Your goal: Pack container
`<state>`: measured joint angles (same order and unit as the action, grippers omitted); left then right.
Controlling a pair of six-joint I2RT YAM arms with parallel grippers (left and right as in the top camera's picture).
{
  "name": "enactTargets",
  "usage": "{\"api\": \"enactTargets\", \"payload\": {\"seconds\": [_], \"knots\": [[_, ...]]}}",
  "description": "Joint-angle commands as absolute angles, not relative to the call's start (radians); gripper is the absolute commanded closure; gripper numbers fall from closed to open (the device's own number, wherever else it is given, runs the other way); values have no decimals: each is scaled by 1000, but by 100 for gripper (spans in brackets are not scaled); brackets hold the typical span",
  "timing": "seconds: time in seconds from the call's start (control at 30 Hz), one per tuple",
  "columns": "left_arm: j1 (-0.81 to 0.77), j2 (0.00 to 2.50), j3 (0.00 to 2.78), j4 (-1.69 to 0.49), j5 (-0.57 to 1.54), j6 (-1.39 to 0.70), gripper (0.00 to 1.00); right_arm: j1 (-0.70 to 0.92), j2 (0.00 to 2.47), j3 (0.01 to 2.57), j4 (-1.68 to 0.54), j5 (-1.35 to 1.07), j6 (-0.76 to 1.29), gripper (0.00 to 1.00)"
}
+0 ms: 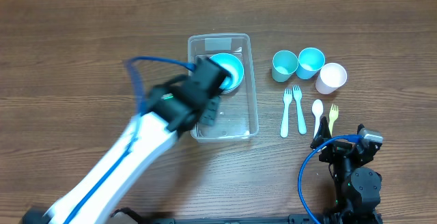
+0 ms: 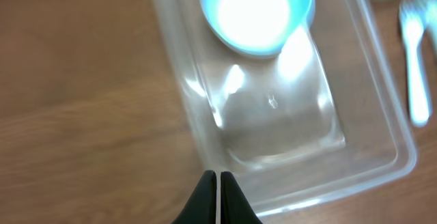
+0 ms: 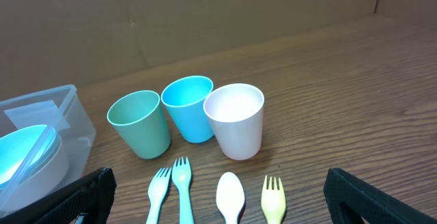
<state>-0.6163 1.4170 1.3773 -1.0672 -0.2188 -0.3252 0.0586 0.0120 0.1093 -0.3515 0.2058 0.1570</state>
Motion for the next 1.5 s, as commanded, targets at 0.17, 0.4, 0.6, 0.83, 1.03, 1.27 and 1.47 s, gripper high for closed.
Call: {"api": "enactTargets", "payload": {"seconds": [0.17, 0.4, 0.6, 0.83, 1.03, 1.27, 1.47], "knots": [[-87, 1183, 1405, -1134, 342, 324, 96, 54, 5, 106, -345, 201, 156, 0], [-91, 1184, 1405, -1207, 537, 606, 0, 54, 5, 106, -345, 201, 156, 0], [-91, 1188, 1405, -1261, 514, 599, 0, 54, 5, 106, -345, 201, 156, 0], [-91, 1052, 1412, -1328, 535, 606, 0, 54, 5, 106, -349, -2, 156, 0], [-91, 1036, 1411, -1378, 487, 606, 0, 54, 10, 109, -350, -228, 353, 0], [-91, 1063, 1411, -1377, 487, 606, 0, 54, 310, 394, -346, -180, 281, 0], [-91, 1067, 1411, -1378, 487, 606, 0, 54, 945, 925, -551, -182, 280, 0]]}}
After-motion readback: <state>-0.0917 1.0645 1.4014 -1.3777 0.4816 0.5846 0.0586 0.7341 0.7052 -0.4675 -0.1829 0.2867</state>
